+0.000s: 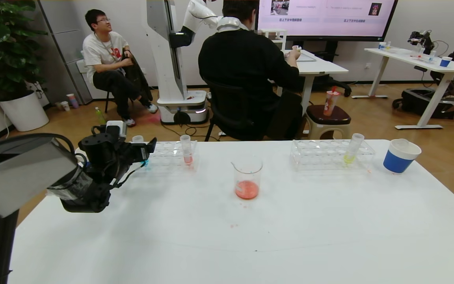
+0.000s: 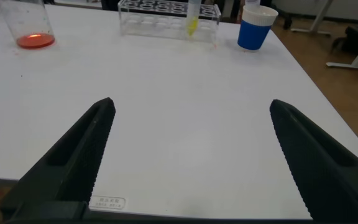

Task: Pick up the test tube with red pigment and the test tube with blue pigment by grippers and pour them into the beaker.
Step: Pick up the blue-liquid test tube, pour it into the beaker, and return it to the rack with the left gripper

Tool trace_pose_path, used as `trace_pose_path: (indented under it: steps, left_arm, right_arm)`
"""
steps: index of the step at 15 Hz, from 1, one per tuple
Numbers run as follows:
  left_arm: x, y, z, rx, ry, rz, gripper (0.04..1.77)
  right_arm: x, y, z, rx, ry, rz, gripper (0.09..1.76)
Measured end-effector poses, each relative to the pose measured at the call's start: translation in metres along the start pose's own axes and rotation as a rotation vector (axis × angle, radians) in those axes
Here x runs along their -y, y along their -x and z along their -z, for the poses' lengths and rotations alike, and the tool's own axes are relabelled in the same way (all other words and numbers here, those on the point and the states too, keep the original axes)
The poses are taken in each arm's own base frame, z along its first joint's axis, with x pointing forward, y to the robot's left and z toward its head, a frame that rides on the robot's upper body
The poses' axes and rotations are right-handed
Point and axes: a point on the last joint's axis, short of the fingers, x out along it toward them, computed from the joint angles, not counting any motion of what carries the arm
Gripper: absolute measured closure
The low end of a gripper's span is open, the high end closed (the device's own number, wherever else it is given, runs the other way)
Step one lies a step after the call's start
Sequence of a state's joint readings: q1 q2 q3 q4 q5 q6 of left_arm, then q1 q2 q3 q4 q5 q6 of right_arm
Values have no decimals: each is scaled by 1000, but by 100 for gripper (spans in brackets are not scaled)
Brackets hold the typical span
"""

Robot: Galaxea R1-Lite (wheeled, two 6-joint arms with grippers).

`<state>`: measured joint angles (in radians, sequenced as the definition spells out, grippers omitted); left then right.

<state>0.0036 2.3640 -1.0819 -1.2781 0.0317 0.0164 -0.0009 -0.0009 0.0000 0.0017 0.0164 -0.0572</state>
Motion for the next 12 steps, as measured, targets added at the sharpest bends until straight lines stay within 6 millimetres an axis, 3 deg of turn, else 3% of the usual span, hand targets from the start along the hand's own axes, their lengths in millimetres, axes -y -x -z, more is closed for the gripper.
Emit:
trace_pose_path:
  steps: [1,2,3,4,5,7,8,12]
  left_arm:
    - [0,0,0,1,0,0,13]
    - [1,-1,0,2,0,2,35]
    - [2,-1,0,3,0,4,71]
    - [2,-1,-1,4,-1,7,119]
    - [4,-1,-1,4,-2,9,141]
    - [3,0,-2,8,-2,6,119]
    - [3,0,-2,7,-3,8,127]
    - [4,0,-8,6,-5,10,127]
  right_arm:
    - [0,0,0,0,0,0,11]
    - [0,0,0,0,0,0,11]
    - [0,0,0,0,0,0,11]
    - [0,0,0,0,0,0,11]
    - [0,0,0,0,0,0,11]
    - [0,0,0,0,0,0,11]
    - [0,0,0,1,0,0,11]
    - [0,0,0,0,0,0,11]
